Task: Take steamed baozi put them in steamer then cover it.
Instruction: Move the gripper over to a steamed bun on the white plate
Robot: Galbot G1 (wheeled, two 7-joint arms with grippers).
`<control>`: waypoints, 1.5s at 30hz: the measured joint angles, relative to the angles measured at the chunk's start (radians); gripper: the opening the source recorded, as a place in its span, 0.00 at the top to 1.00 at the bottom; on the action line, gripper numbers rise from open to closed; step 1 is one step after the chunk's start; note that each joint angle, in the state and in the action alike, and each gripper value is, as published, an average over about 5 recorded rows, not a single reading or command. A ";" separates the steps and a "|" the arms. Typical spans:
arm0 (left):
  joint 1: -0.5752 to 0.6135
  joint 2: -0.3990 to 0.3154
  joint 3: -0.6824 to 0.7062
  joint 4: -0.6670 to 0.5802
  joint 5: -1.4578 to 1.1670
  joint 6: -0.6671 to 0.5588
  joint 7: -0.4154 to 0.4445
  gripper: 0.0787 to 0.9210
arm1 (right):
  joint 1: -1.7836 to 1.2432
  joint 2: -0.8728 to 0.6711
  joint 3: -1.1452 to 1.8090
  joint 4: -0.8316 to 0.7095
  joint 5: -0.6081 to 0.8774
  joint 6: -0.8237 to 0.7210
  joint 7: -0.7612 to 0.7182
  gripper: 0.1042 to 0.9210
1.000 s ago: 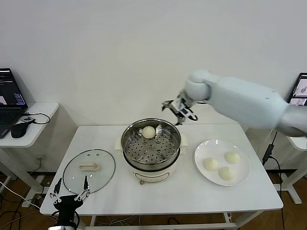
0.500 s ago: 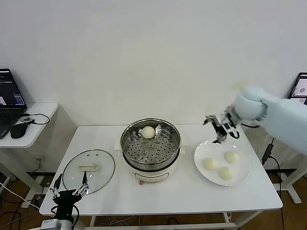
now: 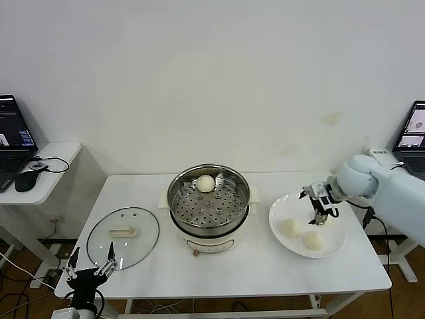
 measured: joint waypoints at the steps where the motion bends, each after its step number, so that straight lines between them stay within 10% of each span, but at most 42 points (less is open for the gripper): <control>1: 0.000 0.000 -0.001 0.001 0.000 0.000 0.000 0.12 | -0.014 0.010 0.010 -0.013 -0.005 0.001 0.000 0.12; 23: -0.007 0.001 -0.014 0.029 0.002 0.010 0.002 0.12 | -0.139 0.194 0.101 -0.226 -0.102 0.007 -0.007 0.15; 45: -0.013 -0.003 -0.010 0.035 0.002 0.010 0.002 0.12 | -0.143 0.222 0.120 -0.263 -0.122 0.012 -0.025 0.40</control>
